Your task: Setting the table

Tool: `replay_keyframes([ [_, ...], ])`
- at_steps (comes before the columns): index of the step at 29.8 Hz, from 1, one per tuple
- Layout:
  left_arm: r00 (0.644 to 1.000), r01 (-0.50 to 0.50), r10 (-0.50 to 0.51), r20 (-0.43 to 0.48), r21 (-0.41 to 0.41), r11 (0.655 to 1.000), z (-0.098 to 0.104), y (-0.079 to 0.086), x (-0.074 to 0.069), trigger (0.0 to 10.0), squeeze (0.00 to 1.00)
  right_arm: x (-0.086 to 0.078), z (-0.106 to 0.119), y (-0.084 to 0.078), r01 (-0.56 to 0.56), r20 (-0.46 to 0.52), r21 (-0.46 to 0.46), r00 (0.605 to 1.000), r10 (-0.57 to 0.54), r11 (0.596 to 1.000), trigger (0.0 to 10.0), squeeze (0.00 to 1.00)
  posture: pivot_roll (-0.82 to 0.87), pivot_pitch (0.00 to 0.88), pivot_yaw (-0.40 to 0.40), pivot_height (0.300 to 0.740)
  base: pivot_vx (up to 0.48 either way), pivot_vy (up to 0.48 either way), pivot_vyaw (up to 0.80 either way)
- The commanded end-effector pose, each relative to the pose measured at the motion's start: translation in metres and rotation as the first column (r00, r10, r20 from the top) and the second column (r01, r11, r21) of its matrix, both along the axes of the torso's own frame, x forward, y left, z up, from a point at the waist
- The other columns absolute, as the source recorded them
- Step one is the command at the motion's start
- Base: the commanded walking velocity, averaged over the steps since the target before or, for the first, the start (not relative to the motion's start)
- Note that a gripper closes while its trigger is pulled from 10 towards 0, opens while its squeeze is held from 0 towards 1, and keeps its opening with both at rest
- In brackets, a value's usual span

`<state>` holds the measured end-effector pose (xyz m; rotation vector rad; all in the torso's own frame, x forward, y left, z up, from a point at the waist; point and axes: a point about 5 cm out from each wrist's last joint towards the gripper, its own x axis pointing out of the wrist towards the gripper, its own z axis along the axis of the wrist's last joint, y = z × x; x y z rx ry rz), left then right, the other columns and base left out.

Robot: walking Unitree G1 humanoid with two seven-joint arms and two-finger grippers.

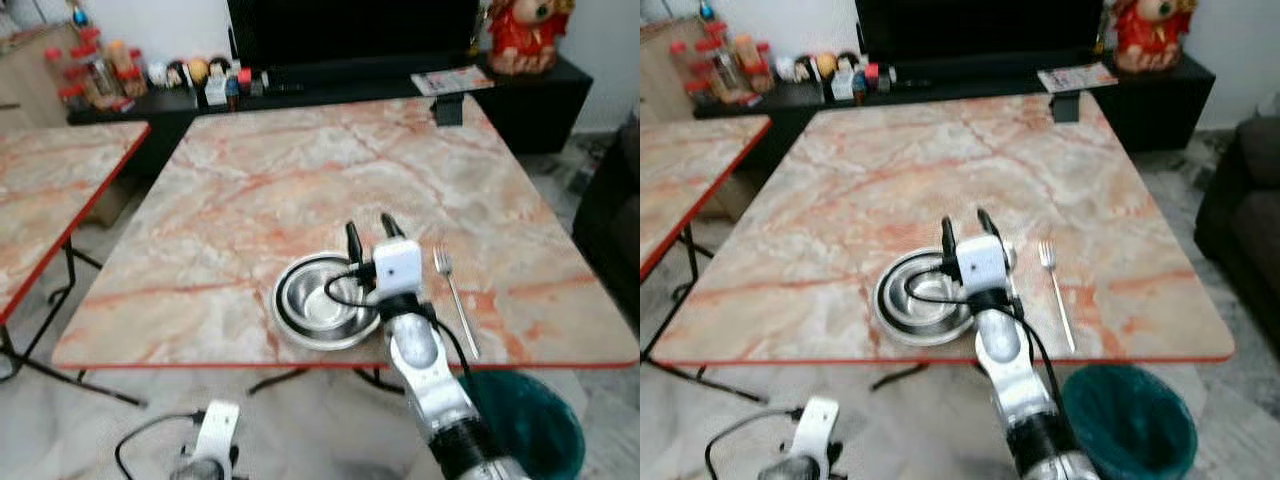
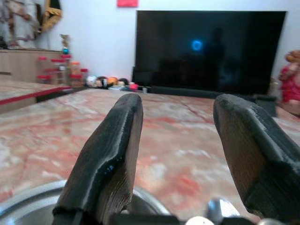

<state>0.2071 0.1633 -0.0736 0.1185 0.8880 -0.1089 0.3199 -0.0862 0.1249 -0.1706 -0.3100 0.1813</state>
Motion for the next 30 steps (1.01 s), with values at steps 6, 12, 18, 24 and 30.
replay_keyframes([
  [6,1.000,-0.011,0.011,-0.022,0.003,1.000,-0.003,0.004,-0.006,10.0,0.00,0.001,0.005,0.003,-0.009,0.017,0.006,1.000,0.009,1.000,10.0,0.00,-0.10,0.000,0.110,0.740,0.000,0.389,0.00],
  [12,1.000,-0.008,0.008,-0.025,0.005,1.000,-0.004,0.004,-0.007,10.0,0.00,0.001,0.007,0.005,-0.017,0.023,0.005,1.000,0.017,1.000,10.0,0.00,-0.10,0.000,0.111,0.740,0.000,0.378,0.00],
  [18,1.000,-0.006,0.006,-0.026,0.005,1.000,-0.004,0.004,-0.007,10.0,0.00,0.002,0.010,0.007,-0.027,0.036,0.004,0.999,0.026,1.000,10.0,0.00,-0.10,0.000,0.110,0.740,0.000,-0.061,0.00],
  [24,1.000,-0.006,0.006,-0.027,0.008,1.000,-0.004,0.004,-0.008,10.0,0.00,0.002,0.002,0.009,-0.044,0.001,-0.014,0.999,0.044,0.999,10.0,0.00,-0.09,0.000,0.101,0.740,0.000,0.174,0.00],
  [30,1.000,-0.007,0.008,-0.030,0.008,1.000,-0.005,0.004,-0.009,10.0,0.00,-0.002,-0.009,0.009,-0.056,-0.036,-0.033,0.998,0.054,0.998,10.0,0.00,-0.09,0.000,0.092,0.740,0.000,0.264,0.00],
])
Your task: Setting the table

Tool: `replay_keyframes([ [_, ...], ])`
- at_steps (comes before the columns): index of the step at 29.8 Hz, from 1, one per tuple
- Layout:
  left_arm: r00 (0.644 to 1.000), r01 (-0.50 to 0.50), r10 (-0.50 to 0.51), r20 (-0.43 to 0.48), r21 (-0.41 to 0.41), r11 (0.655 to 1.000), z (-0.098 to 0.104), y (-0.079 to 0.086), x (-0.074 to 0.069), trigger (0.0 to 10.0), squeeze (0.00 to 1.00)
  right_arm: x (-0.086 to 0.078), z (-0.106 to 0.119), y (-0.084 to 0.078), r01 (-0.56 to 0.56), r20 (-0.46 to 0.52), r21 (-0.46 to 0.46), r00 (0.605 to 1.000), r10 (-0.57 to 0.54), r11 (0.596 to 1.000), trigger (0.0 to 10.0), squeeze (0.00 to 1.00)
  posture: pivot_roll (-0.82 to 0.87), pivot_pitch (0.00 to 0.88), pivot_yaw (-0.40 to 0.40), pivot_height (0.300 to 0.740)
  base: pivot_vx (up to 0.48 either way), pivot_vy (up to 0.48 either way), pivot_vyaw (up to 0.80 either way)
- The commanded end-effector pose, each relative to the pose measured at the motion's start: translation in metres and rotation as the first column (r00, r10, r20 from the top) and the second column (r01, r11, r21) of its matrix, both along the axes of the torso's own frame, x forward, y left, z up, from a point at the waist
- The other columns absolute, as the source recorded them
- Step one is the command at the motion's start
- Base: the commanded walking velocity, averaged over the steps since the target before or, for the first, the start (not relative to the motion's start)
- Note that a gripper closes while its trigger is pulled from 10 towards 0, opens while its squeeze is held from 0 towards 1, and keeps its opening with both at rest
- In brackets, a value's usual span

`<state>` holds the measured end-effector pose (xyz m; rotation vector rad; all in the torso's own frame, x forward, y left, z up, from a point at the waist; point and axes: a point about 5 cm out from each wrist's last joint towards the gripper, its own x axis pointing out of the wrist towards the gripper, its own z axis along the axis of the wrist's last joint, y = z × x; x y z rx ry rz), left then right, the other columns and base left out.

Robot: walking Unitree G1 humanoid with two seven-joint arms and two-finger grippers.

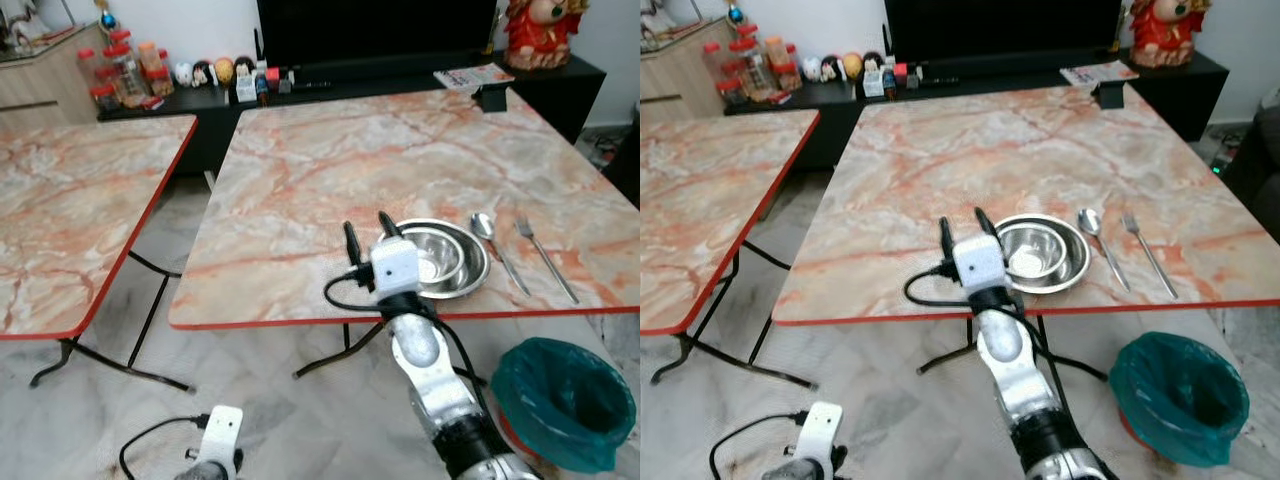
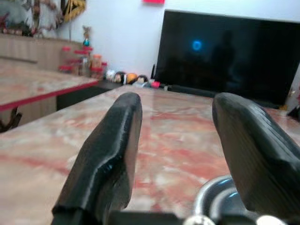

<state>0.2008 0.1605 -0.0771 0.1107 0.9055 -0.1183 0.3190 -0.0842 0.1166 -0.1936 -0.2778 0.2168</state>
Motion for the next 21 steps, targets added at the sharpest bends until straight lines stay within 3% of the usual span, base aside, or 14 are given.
replay_keyframes([
  [1,1.000,-0.012,0.012,-0.011,0.017,1.000,-0.001,0.007,-0.003,10.0,0.00,-0.001,-0.001,0.007,-0.028,-0.006,-0.004,1.000,0.028,1.000,10.0,0.00,-0.09,0.000,0.092,0.740,0.000,0.270,0.00],
  [11,1.000,-0.003,0.003,-0.011,0.020,1.000,-0.001,0.007,-0.003,10.0,0.00,-0.003,-0.020,0.004,-0.036,-0.082,-0.034,0.996,0.033,0.999,10.0,0.00,-0.09,0.000,0.092,0.740,0.000,0.370,0.00],
  [15,1.000,0.002,-0.001,-0.011,0.020,1.000,-0.001,0.006,-0.003,10.0,0.00,-0.013,-0.047,-0.001,-0.055,-0.184,-0.072,0.982,0.041,0.996,10.0,0.00,-0.09,0.000,0.091,0.740,0.000,0.369,0.00],
  [21,1.000,0.003,-0.002,-0.012,0.021,1.000,-0.001,0.006,-0.003,10.0,0.00,-0.022,-0.066,-0.008,-0.072,-0.246,-0.095,0.968,0.046,0.993,10.0,0.00,-0.09,0.000,0.089,0.740,0.000,0.369,0.00],
])
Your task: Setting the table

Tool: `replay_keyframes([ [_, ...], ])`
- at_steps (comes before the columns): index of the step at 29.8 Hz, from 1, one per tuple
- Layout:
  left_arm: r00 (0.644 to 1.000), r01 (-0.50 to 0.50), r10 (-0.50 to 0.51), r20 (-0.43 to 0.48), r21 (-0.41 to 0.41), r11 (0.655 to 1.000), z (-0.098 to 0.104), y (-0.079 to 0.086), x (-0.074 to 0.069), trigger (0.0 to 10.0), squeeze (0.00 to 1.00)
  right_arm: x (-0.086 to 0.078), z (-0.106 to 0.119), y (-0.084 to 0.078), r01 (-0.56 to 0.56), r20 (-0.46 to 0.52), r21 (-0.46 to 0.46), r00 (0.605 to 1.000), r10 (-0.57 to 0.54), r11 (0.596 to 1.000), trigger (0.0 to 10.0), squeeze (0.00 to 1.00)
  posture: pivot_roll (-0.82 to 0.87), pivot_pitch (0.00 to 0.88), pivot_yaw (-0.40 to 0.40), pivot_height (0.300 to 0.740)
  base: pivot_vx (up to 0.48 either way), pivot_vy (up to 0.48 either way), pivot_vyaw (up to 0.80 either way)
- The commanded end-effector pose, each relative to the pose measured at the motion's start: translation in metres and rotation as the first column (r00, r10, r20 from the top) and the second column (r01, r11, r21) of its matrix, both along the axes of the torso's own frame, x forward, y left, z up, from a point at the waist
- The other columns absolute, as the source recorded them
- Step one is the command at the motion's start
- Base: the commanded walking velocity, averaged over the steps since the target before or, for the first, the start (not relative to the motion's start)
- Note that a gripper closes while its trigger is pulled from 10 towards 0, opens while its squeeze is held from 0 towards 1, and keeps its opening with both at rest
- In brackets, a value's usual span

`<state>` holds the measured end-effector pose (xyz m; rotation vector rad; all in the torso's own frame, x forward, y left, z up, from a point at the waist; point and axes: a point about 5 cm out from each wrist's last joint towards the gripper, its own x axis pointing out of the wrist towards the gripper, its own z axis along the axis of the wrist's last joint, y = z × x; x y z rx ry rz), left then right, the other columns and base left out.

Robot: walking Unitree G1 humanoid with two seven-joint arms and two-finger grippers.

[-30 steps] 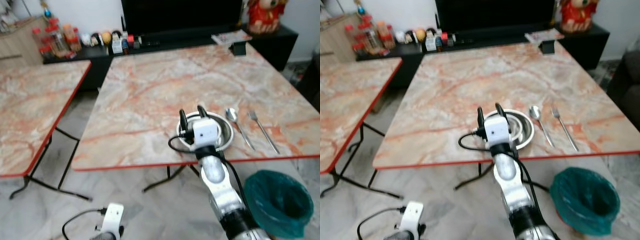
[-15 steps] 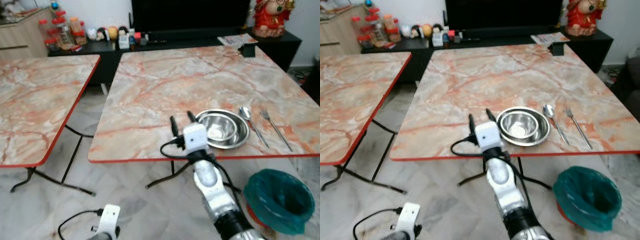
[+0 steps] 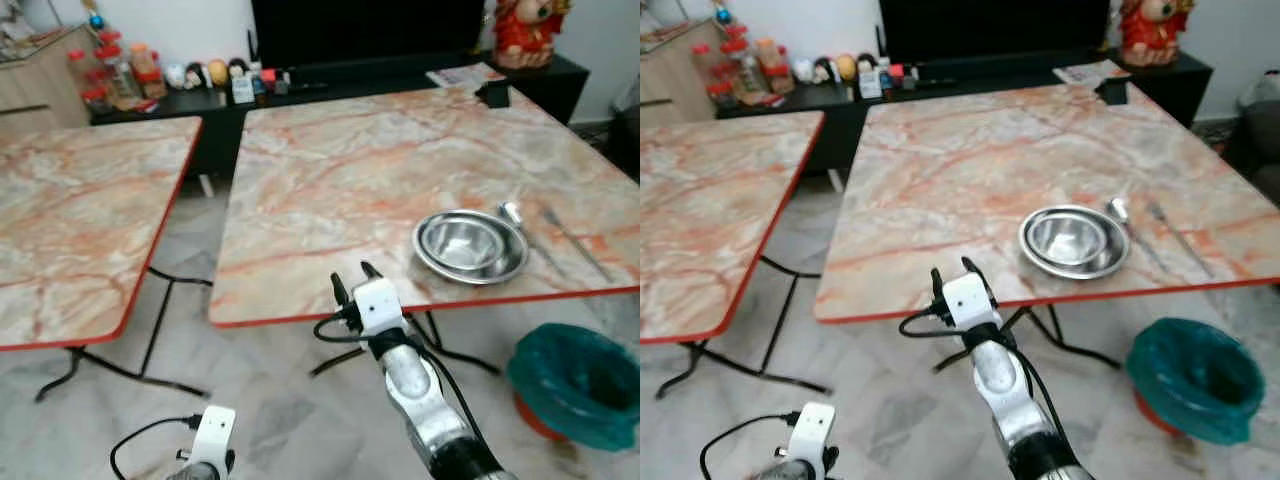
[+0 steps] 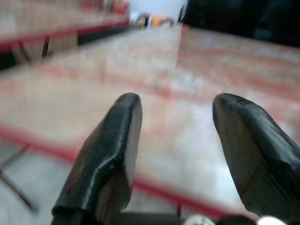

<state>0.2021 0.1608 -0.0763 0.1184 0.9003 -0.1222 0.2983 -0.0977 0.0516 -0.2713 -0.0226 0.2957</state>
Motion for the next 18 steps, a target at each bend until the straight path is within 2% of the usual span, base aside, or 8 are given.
replay_keyframes([
  [1,1.000,-0.004,0.004,-0.017,0.016,1.000,-0.0021,0.0057,-0.0043,10.0,0.00,-0.0021,-0.0011,0.0045,-0.016,0.002,0.014,1.000,0.016,1.000,10.0,0.00,-0.09,0.000,0.089,0.740,0.000,0.368,0.00],
  [11,1.000,-0.002,0.002,-0.015,0.017,1.000,-0.0016,0.0057,-0.0033,10.0,0.00,0.0001,0.0064,0.0066,-0.036,0.053,0.043,0.998,0.033,0.998,10.0,0.00,-0.09,0.000,0.092,0.740,0.000,0.366,0.00],
  [18,1.000,-0.012,0.012,-0.006,0.017,1.000,0.0004,0.0071,0.0003,10.0,0.00,0.0018,0.0066,0.0065,-0.044,0.056,0.033,0.998,0.042,0.998,10.0,0.00,-0.09,0.000,0.092,0.740,0.000,0.366,0.00],
])
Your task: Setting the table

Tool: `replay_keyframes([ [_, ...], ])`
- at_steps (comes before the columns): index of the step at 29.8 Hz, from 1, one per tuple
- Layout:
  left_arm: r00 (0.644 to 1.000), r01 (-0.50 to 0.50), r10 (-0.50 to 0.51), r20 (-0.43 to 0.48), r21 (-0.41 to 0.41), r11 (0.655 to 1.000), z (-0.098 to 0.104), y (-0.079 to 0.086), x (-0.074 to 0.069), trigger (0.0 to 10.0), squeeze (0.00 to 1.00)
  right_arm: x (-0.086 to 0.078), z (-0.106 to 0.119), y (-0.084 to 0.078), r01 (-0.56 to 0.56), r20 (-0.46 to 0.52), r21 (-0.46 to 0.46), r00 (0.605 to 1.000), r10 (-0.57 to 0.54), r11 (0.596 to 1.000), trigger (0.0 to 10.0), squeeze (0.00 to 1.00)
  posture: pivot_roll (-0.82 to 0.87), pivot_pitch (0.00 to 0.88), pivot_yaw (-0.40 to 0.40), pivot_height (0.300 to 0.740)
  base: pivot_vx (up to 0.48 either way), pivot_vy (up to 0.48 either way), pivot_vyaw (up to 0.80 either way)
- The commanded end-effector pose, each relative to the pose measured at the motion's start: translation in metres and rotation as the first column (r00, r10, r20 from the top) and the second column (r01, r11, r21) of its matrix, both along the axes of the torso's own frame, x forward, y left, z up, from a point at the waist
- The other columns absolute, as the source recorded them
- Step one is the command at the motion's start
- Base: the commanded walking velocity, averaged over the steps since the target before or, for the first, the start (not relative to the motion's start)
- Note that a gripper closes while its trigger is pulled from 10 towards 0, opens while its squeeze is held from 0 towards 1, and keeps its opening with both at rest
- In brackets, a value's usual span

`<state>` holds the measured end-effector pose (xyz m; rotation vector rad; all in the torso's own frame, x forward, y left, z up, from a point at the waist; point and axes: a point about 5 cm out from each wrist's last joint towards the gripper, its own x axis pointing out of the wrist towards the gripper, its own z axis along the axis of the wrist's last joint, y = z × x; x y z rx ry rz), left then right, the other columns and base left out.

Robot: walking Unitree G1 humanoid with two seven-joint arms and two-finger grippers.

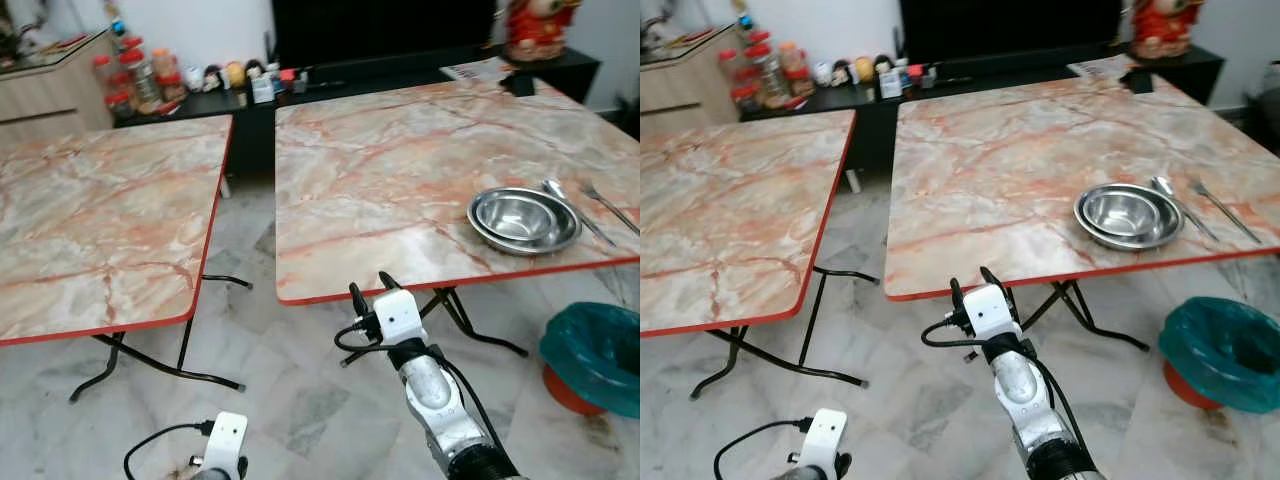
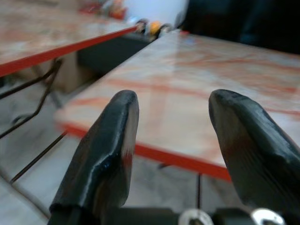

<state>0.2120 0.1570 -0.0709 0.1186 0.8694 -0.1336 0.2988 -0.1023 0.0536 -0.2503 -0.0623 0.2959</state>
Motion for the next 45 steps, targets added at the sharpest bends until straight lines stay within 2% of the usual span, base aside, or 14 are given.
replay_keyframes([
  [1,0.999,-0.023,0.024,-0.036,0.024,0.999,-0.005,0.011,-0.009,10.0,0.00,0.001,0.004,0.010,-0.035,0.019,0.006,0.999,0.035,0.999,10.0,0.00,-0.09,0.000,0.092,0.740,0.000,0.368,0.00],
  [12,0.999,-0.023,0.023,-0.041,0.021,1.000,-0.006,0.009,-0.011,10.0,0.00,-0.010,-0.024,-0.008,0.003,-0.104,-0.045,0.995,-0.007,0.999,10.0,0.00,-0.09,0.000,0.090,0.740,0.000,0.364,0.00],
  [13,0.999,-0.023,0.024,-0.040,0.022,0.999,-0.006,0.009,-0.011,10.0,0.00,-0.016,-0.036,-0.014,0.010,-0.169,-0.073,0.985,-0.022,0.997,10.0,0.00,-0.09,0.000,0.092,0.740,0.000,0.349,0.00],
  [14,0.999,-0.024,0.024,-0.039,0.022,0.999,-0.006,0.010,-0.010,10.0,0.00,-0.026,-0.053,-0.021,0.017,-0.262,-0.108,0.964,-0.045,0.994,10.0,0.00,-0.10,0.000,0.094,0.740,0.000,0.349,0.00],
  [19,0.999,-0.023,0.024,-0.040,0.026,0.999,-0.006,0.010,-0.010,10.0,0.00,-0.045,-0.079,-0.035,0.041,-0.405,-0.165,0.908,-0.106,0.985,10.0,0.00,-0.09,0.000,0.093,0.740,0.000,0.348,0.00],
  [20,0.999,-0.023,0.024,-0.039,0.027,0.999,-0.006,0.011,-0.010,10.0,0.00,-0.056,-0.091,-0.042,0.049,-0.471,-0.194,0.871,-0.137,0.980,10.0,0.00,-0.09,0.000,0.094,0.740,0.000,0.349,0.00],
  [24,0.999,-0.026,0.027,-0.038,0.029,0.999,-0.005,0.011,-0.010,10.0,0.00,-0.076,-0.109,-0.053,0.061,-0.569,-0.229,0.802,-0.185,0.971,10.0,0.00,-0.09,0.000,0.094,0.740,0.000,0.349,0.00],
  [27,0.999,-0.028,0.029,-0.037,0.031,0.999,-0.005,0.012,-0.010,10.0,0.00,-0.098,-0.125,-0.064,0.096,-0.667,-0.242,0.706,-0.238,0.965,10.0,0.00,-0.09,0.000,0.095,0.740,0.000,0.349,0.00],
  [29,0.999,-0.029,0.030,-0.037,0.031,0.999,-0.005,0.012,-0.010,10.0,0.00,-0.102,-0.127,-0.065,0.103,-0.684,-0.239,0.688,-0.243,0.965,10.0,0.00,-0.09,0.000,0.095,0.740,0.000,0.349,0.00],
  [30,0.999,-0.031,0.032,-0.038,0.031,0.999,-0.005,0.012,-0.010,10.0,0.00,-0.110,-0.132,-0.068,0.125,-0.714,-0.234,0.651,-0.257,0.964,10.0,0.00,-0.09,0.000,0.095,0.740,0.000,0.349,0.00],
  [31,0.999,-0.031,0.032,-0.038,0.031,0.999,-0.005,0.012,-0.010,10.0,0.00,-0.113,-0.134,-0.069,0.132,-0.722,-0.234,0.640,-0.263,0.963,10.0,0.00,-0.09,0.000,0.095,0.740,0.000,0.349,0.00],
  [36,0.999,-0.037,0.038,-0.034,0.034,0.999,-0.005,0.013,-0.009,10.0,0.00,-0.134,-0.145,-0.077,0.206,-0.787,-0.256,0.524,-0.327,0.944,10.0,0.00,-0.07,0.000,0.100,0.740,0.000,0.346,0.00],
  [39,0.999,-0.042,0.043,-0.032,0.035,0.999,-0.005,0.014,-0.009,10.0,0.00,-0.137,-0.146,-0.079,0.213,-0.791,-0.261,0.511,-0.336,0.941,10.0,0.00,-0.07,0.000,0.102,0.740,0.000,0.349,0.00],
  [45,0.999,-0.043,0.044,-0.033,0.038,0.998,-0.005,0.016,-0.009,10.0,0.00,-0.127,-0.142,-0.079,0.251,-0.781,-0.234,0.527,-0.335,0.939,10.0,0.00,-0.07,0.000,0.107,0.740,0.000,0.347,0.00],
])
